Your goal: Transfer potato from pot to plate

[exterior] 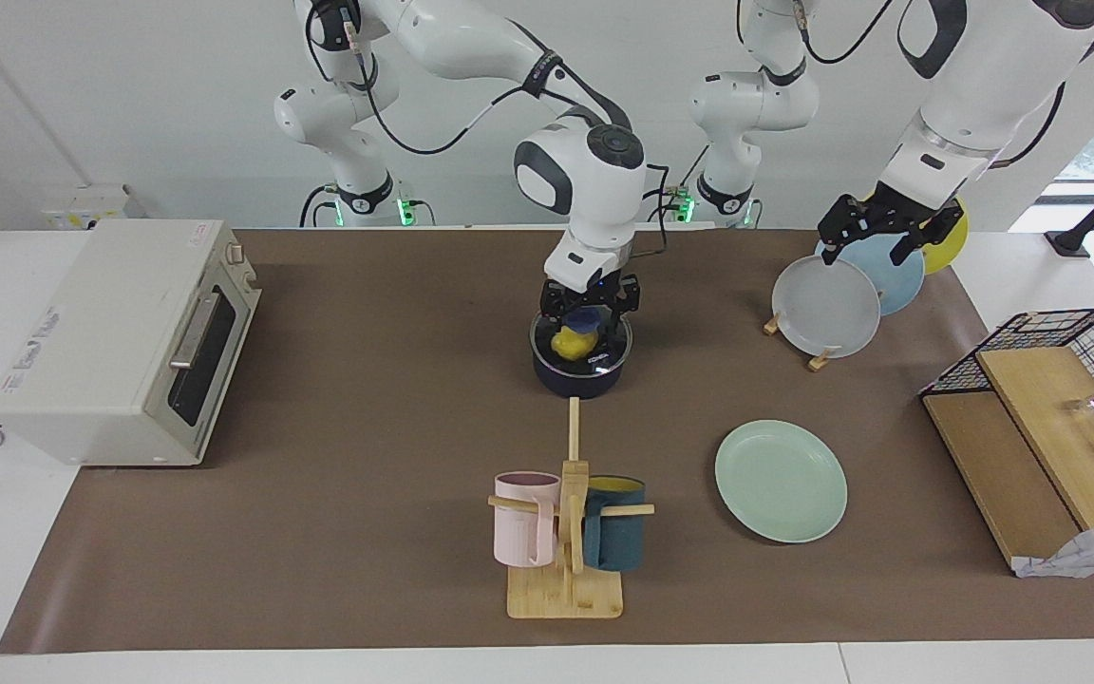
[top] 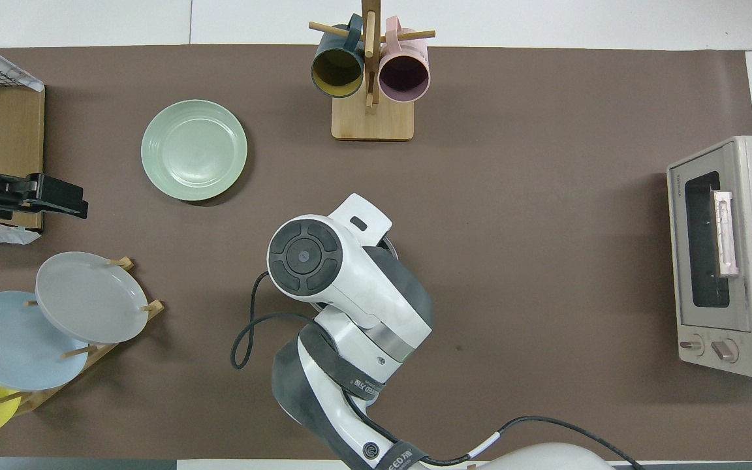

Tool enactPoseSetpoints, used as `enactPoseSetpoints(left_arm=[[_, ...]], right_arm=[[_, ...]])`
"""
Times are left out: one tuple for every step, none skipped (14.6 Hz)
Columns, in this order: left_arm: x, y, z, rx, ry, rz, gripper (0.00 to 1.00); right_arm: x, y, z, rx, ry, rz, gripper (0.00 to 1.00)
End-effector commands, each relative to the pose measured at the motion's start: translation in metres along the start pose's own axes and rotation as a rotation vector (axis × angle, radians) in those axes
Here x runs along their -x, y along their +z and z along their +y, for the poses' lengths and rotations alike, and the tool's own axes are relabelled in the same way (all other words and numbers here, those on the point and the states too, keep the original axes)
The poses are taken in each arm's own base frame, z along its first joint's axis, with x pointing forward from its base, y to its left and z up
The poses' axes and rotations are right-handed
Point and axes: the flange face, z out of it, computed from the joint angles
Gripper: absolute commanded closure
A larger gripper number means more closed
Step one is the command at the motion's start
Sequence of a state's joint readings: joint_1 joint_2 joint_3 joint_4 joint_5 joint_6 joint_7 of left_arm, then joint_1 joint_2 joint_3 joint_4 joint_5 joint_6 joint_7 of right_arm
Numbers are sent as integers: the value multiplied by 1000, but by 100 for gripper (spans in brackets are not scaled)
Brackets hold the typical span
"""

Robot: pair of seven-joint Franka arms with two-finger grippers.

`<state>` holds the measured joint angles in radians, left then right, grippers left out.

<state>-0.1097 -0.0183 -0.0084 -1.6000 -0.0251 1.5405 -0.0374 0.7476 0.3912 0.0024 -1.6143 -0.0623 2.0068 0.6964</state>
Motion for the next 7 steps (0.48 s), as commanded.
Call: enactPoseSetpoints(left_arm=[[4,-1,-3,-16,-11,-6,0],[4,-1,-3,-16,-11,-6,0],[4,-1,-3,-16,-11,-6,0],[4,-1,-3,-16,-11,-6,0],[4,-1,-3,-16,-11,-6,0],[4,-1,-3,-16,-11,-6,0],[4,-1,-3,-16,-11,-6,0]], right_arm=[[5,-3,5,10,-1,12,20],[6,-3,5,11,-1,11,28],[5,-4,5,11,-1,11,38],[5,-5,5,11,-3,11,52],[6,-6,6,14,-2,8,65],[5,-7,7,15,-2,7,77],[4,-11,8,14,0,8,87]])
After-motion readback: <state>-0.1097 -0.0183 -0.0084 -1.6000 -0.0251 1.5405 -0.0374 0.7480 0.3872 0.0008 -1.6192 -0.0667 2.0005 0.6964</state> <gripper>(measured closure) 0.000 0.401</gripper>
